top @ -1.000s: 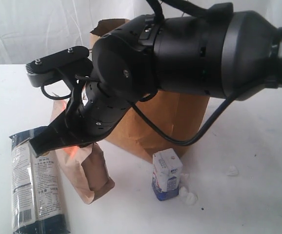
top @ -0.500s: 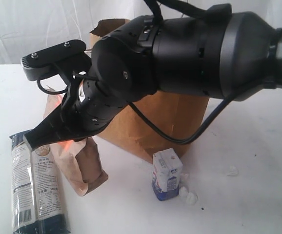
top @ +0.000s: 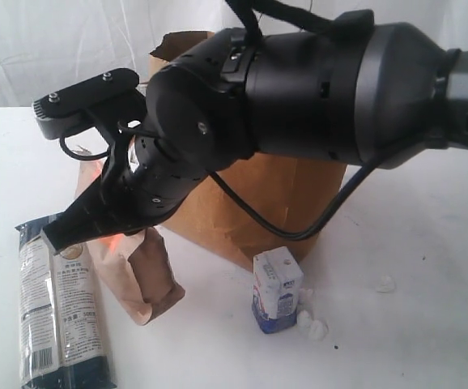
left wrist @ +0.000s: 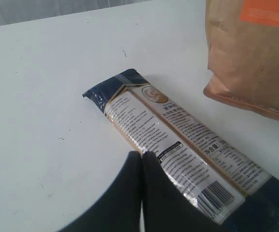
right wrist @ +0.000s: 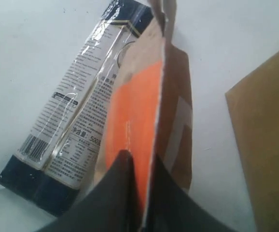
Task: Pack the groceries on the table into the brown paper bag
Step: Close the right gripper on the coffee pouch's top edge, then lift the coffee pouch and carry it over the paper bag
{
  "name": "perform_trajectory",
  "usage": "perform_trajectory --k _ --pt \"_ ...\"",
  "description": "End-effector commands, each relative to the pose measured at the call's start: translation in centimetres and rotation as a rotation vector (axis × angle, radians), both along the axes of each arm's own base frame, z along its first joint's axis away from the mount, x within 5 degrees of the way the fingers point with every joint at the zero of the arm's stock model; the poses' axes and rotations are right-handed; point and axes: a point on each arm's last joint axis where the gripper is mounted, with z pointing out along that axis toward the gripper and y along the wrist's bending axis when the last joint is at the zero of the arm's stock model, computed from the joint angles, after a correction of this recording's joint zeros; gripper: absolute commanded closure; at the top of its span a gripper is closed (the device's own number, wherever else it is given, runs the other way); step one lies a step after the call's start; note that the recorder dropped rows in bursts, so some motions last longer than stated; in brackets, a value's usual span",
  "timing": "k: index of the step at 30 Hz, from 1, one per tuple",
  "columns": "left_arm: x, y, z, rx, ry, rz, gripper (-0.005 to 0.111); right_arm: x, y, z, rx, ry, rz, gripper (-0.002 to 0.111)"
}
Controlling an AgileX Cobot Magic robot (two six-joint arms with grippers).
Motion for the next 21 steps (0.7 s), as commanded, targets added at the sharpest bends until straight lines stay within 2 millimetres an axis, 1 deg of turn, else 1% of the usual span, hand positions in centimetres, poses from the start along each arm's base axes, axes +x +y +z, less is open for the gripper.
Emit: perform_trajectory --k 1,3,4,11,17,21 --pt "0.0 0.0 -0.1 -0.008 0.001 0.001 0.107 -0.2 0.6 3.6 0.015 -0.132 0.057 0.108" --pt "0.0 0.0 -0.1 -0.008 0.001 0.001 0.107 -0.5 0.9 5.0 0.005 -0.168 0.086 0.108" --pt "0.0 0.0 -0.1 -0.008 0.001 0.001 0.107 -0.7 1.2 5.9 0.006 -0.199 0.103 0.108" --pt "0.0 0.0 -0.1 -0.008 0.001 0.001 0.107 -2.1 2.1 11.0 0.001 -0.422 0.155 0.108" --pt "0.0 0.0 -0.1 -0.008 0.001 0.001 0.107 -2.5 2.0 14.6 -0.017 -0.622 0.152 0.108" --pt "0.0 0.0 -0.1 -0.008 0.001 0.001 0.107 -2.4 1.3 16.9 -0.013 -0.722 0.121 0.108"
